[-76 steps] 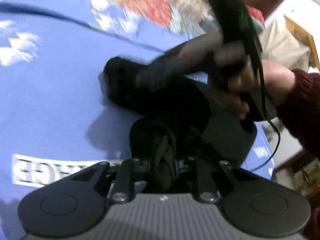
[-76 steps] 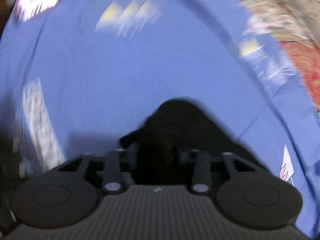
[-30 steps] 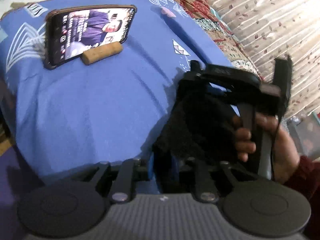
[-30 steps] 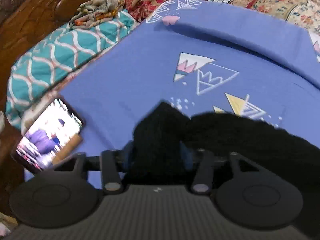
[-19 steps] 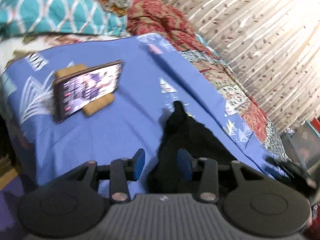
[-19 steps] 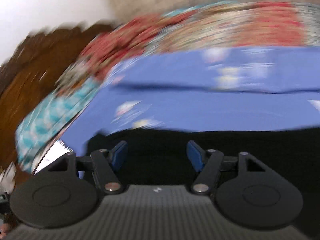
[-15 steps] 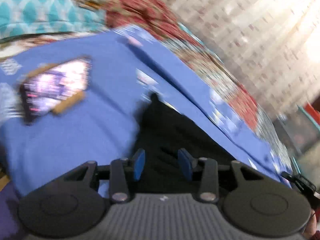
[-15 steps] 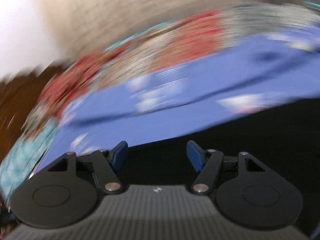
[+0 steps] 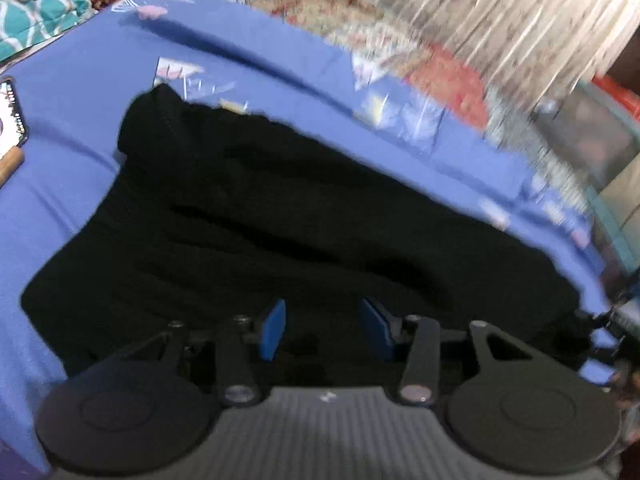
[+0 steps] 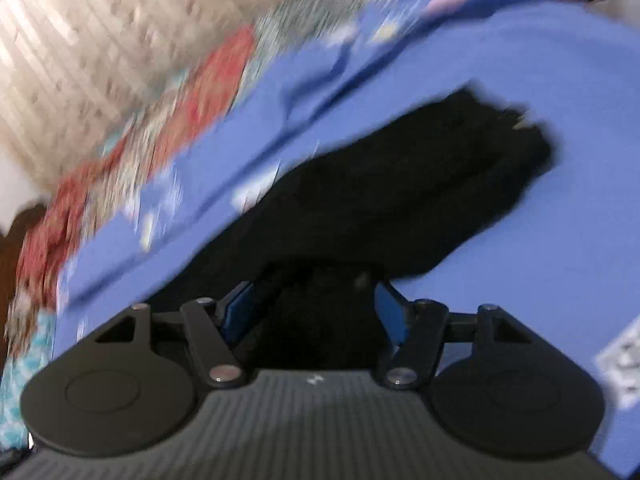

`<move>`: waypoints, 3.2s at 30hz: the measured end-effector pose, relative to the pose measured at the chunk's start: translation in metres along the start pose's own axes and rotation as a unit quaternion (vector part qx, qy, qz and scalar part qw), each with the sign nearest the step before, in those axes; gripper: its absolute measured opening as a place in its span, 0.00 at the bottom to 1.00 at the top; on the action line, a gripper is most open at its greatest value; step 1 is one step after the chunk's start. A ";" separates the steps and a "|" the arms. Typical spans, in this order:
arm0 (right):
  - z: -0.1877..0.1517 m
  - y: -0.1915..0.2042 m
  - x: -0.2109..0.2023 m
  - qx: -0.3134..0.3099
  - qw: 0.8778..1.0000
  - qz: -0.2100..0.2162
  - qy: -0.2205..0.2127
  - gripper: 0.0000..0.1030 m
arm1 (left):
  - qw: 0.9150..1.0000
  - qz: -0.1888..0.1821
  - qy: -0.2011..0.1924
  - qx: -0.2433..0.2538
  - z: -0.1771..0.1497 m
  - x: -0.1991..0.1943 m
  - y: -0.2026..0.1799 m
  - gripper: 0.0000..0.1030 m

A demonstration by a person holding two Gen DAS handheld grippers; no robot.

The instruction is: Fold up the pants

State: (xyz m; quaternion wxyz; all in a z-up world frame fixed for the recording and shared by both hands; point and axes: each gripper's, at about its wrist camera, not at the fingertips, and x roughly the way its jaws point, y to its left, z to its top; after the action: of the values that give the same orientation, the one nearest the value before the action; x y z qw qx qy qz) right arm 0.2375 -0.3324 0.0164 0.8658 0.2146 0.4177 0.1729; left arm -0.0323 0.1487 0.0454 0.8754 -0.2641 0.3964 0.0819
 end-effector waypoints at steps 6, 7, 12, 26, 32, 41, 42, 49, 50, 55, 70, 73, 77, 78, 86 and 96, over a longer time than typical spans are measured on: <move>0.000 0.010 -0.069 0.006 0.993 0.093 -0.075 0.14 | 0.998 0.043 0.039 -0.011 -0.009 0.036 0.000 0.36; -0.005 0.005 -0.094 0.001 0.986 0.120 -0.112 0.14 | 0.998 0.045 0.039 -0.004 -0.010 0.036 -0.002 0.36; -0.062 -0.024 -0.156 -0.035 0.985 0.116 -0.122 0.38 | 0.998 0.042 0.041 0.015 -0.014 0.028 0.000 0.38; 0.034 -0.060 -0.082 0.052 0.984 -0.093 -0.146 0.75 | 0.998 0.017 -0.010 0.062 0.026 -0.009 -0.020 0.50; 0.062 -0.070 -0.048 0.029 0.984 -0.127 -0.126 0.77 | 0.953 0.100 -0.050 0.282 0.081 0.037 -0.091 0.81; 0.122 -0.052 0.041 -0.102 0.983 -0.150 -0.028 0.86 | 0.888 0.108 -0.007 0.447 0.091 0.165 -0.152 0.96; 0.123 -0.053 0.048 -0.109 0.981 -0.157 -0.022 0.86 | 0.885 0.116 0.004 0.450 0.088 0.174 -0.150 0.91; 0.109 -0.042 0.049 -0.168 0.964 -0.198 -0.059 0.19 | 0.870 0.130 -0.005 0.476 0.071 0.189 -0.162 0.05; 0.114 -0.042 0.042 -0.156 0.964 -0.197 -0.087 0.17 | 0.868 0.140 -0.018 0.477 0.069 0.188 -0.164 0.05; 0.138 -0.038 0.033 -0.102 0.955 -0.206 -0.185 0.17 | 0.889 0.206 -0.097 0.398 0.101 0.193 -0.168 0.05; 0.065 0.006 -0.044 -0.200 0.979 0.004 0.041 0.84 | 0.932 0.093 -0.068 0.343 0.053 0.070 -0.135 0.49; 0.033 0.022 -0.050 -0.257 0.959 0.011 0.122 0.87 | 0.949 0.075 -0.065 0.299 0.050 0.042 -0.111 0.51; -0.007 0.018 -0.037 -0.287 0.935 -0.029 0.205 0.19 | 0.962 0.095 -0.063 0.249 0.036 0.010 -0.075 0.54; -0.008 0.016 -0.042 -0.283 0.938 -0.039 0.194 0.13 | 0.963 0.105 -0.064 0.240 0.035 0.003 -0.066 0.54; 0.034 -0.074 -0.199 0.043 0.972 0.025 -0.230 0.12 | 0.976 0.180 -0.076 0.098 0.028 -0.057 0.024 0.76; -0.027 -0.156 -0.186 0.232 0.938 -0.147 -0.212 0.51 | 0.995 0.084 -0.017 -0.056 -0.003 -0.053 0.072 0.96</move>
State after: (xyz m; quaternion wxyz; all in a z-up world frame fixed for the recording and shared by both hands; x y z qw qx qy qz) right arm 0.1253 -0.5479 0.0412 0.8762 0.3772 0.2798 -0.1078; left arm -0.0955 0.2119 0.0545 0.8560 -0.2773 0.3967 0.1819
